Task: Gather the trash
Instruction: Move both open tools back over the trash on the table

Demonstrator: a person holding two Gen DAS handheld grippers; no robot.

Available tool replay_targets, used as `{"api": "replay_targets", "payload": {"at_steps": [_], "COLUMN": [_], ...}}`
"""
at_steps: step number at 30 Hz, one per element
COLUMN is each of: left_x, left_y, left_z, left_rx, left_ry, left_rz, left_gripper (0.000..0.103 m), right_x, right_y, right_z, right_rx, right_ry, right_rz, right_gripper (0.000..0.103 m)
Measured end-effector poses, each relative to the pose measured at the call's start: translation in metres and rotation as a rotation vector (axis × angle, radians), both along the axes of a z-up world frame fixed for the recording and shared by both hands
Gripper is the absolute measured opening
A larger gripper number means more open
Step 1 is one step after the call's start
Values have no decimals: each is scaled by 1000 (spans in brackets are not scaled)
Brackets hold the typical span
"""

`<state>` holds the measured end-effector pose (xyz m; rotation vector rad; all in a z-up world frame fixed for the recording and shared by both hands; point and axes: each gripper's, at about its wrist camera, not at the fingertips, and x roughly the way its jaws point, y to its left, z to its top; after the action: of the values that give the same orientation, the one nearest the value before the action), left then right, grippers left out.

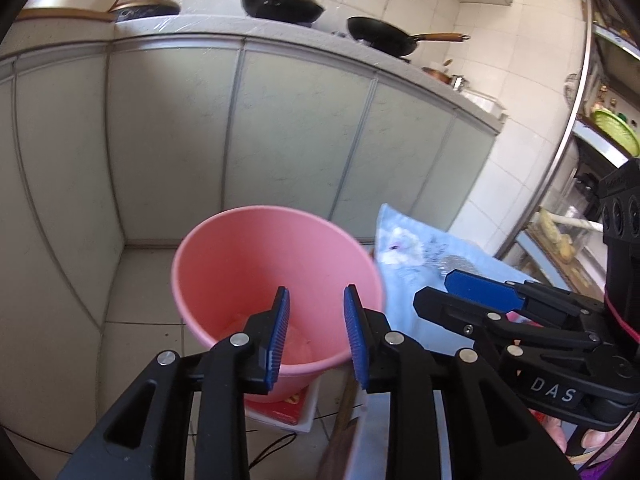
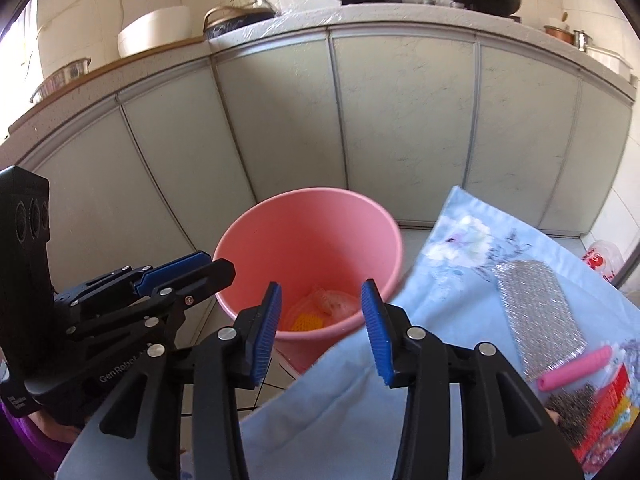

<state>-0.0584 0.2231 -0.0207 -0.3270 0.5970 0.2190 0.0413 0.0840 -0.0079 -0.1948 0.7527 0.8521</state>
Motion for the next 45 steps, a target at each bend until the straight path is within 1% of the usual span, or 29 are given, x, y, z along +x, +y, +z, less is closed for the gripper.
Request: {"api": "replay_targets", "payload": {"at_steps": [5, 8, 11, 14, 15, 16, 20, 26, 28, 31, 36, 42, 45], "left_x": [0, 3, 6, 9, 11, 12, 20, 29, 33, 43, 64, 78, 82], "left_y": [-24, -44, -63, -82, -90, -97, -122, -156, -167, -181, -200, -216, -218], "left_z": [12, 16, 19, 19, 18, 17, 11, -1, -5, -10, -26, -51, -57], "left_rx": [-11, -7, -2, 3, 5, 5, 5, 15, 8, 5, -11, 32, 44], "left_ry": [-27, -32, -31, -21, -14, -10, 22, 71, 93, 116, 176, 255, 270], "left_rz": [-77, -132, -183, -231, -251, -265, -335, -427, -454, -479, -513, -519, -516], "left_gripper": [29, 36, 38, 40, 40, 40, 40, 40, 40, 40, 40, 40, 40], "right_x": [-8, -13, -19, -24, -26, -27, -32, -47, -49, -53, -61, -66, -65], "right_y": [-39, -65, -95, -125, -135, -146, -186, -229, -240, -256, -273, -286, -290], "right_z": [10, 15, 20, 22, 21, 21, 16, 10, 6, -1, -13, -30, -37], "right_rx": [15, 17, 5, 12, 15, 18, 22, -12, -20, -15, -3, -1, 10], "right_ry": [-20, -28, -48, -52, -50, -50, -26, -56, -56, -32, -6, 47, 73], "right_rz": [-60, -98, -144, -196, -216, -236, -299, -367, -384, -405, -414, -409, -405], "right_gripper": [43, 43, 43, 44, 47, 49, 49, 49, 49, 49, 49, 49, 49]}}
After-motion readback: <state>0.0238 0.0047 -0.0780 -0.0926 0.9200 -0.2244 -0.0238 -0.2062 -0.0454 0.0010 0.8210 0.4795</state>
